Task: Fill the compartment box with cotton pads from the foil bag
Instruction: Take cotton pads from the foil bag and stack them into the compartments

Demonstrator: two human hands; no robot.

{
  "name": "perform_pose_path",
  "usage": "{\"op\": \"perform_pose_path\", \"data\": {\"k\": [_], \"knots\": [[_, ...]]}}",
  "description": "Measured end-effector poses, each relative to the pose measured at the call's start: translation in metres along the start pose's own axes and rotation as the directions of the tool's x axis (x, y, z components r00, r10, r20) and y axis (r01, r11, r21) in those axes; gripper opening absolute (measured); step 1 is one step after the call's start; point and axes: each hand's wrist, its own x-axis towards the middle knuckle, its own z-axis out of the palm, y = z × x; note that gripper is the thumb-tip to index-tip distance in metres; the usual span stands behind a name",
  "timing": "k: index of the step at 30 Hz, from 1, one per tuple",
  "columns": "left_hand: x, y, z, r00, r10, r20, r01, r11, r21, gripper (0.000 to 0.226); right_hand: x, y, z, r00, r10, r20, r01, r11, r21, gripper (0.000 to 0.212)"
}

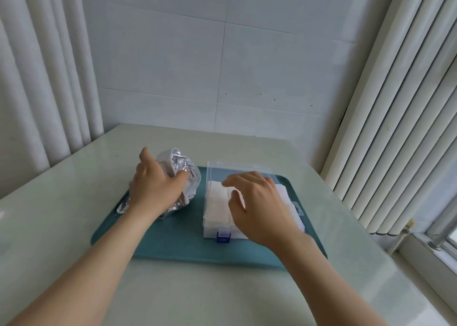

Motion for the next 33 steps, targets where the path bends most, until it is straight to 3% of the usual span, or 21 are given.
{"op": "perform_pose_path", "data": {"k": [3,8,13,16,18,20,22,26,29,33], "knots": [[0.001,-0.002,-0.005,0.988,-0.119,0.094,0.126,0.989,-0.077,0.091,0.020,-0.019,0.008,0.999,-0.020,0.031,0.015,0.990,0.142,0.043],[-0.001,0.001,-0.014,0.980,-0.143,0.139,0.161,0.979,-0.128,0.063,0.059,-0.044,0.024,0.995,-0.074,0.061,0.054,0.961,0.271,0.034],[0.005,-0.003,-0.013,0.983,-0.143,0.112,0.164,0.963,-0.211,0.059,0.089,-0.061,0.045,0.963,-0.085,0.256,0.021,0.970,0.241,0.023],[0.007,-0.004,-0.013,0.987,-0.149,0.065,0.160,0.955,-0.249,0.055,0.099,-0.064,0.053,0.938,-0.106,0.331,0.031,0.974,0.225,0.003],[0.010,-0.008,-0.013,0.987,-0.153,0.051,0.161,0.948,-0.274,0.049,0.105,-0.065,0.056,0.931,-0.105,0.350,0.047,0.984,0.170,0.024],[0.014,-0.014,-0.012,0.986,-0.157,0.056,0.167,0.937,-0.308,0.043,0.109,-0.063,0.060,0.930,-0.084,0.359,0.053,0.994,0.095,0.030],[0.013,-0.015,-0.012,0.989,-0.122,0.079,0.138,0.955,-0.262,0.043,0.111,-0.063,0.066,0.918,-0.067,0.390,0.053,0.997,0.048,0.029],[0.015,-0.019,-0.012,0.995,-0.059,0.074,0.071,0.983,-0.170,0.068,0.112,-0.059,0.075,0.902,-0.060,0.427,0.047,0.998,0.041,0.012],[0.023,-0.028,-0.012,0.997,-0.063,-0.051,0.056,0.989,-0.134,0.050,0.113,-0.057,0.078,0.919,-0.089,0.383,0.081,0.996,0.038,0.010],[0.025,-0.032,-0.010,0.989,-0.042,-0.142,0.031,0.996,-0.082,0.045,0.111,-0.056,0.079,0.916,-0.164,0.366,0.178,0.984,-0.006,0.023]]}}
